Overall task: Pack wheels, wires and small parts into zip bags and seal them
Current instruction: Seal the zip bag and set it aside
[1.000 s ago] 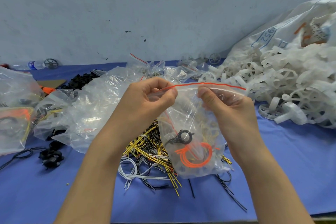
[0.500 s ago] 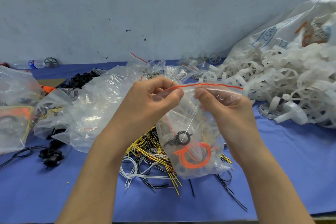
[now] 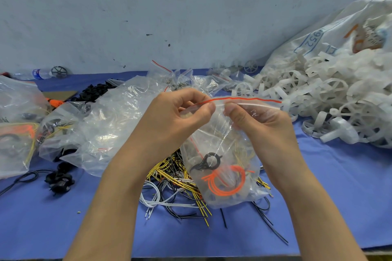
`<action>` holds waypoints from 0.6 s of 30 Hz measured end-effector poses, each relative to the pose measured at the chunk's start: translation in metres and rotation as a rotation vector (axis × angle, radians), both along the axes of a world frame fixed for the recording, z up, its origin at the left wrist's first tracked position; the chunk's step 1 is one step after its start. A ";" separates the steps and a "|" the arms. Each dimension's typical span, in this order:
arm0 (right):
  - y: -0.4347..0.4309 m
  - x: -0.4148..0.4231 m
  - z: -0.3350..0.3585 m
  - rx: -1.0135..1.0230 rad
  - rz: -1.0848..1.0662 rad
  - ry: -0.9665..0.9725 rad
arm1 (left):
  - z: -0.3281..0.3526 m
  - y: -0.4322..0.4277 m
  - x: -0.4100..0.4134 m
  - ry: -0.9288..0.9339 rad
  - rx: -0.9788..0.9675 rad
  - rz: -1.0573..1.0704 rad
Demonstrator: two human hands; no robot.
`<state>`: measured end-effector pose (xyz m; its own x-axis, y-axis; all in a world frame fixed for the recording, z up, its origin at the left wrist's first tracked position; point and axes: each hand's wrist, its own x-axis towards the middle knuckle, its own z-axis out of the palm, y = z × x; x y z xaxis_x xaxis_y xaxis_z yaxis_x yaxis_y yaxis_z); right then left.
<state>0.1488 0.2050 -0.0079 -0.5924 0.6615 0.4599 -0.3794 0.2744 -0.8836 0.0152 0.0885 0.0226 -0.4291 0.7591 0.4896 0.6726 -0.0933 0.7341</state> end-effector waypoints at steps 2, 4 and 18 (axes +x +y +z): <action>0.000 -0.001 0.000 0.012 0.003 0.006 | 0.000 0.001 0.000 0.023 0.000 0.022; 0.000 -0.001 0.000 0.022 0.007 0.012 | 0.000 0.001 0.000 0.038 0.004 0.039; 0.000 -0.003 -0.001 0.030 0.037 0.036 | 0.007 0.001 0.008 0.199 -0.020 0.059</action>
<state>0.1458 0.2048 -0.0088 -0.5988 0.6251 0.5007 -0.4216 0.2855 -0.8607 0.0227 0.0895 0.0295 -0.3698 0.7457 0.5543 0.8083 -0.0360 0.5876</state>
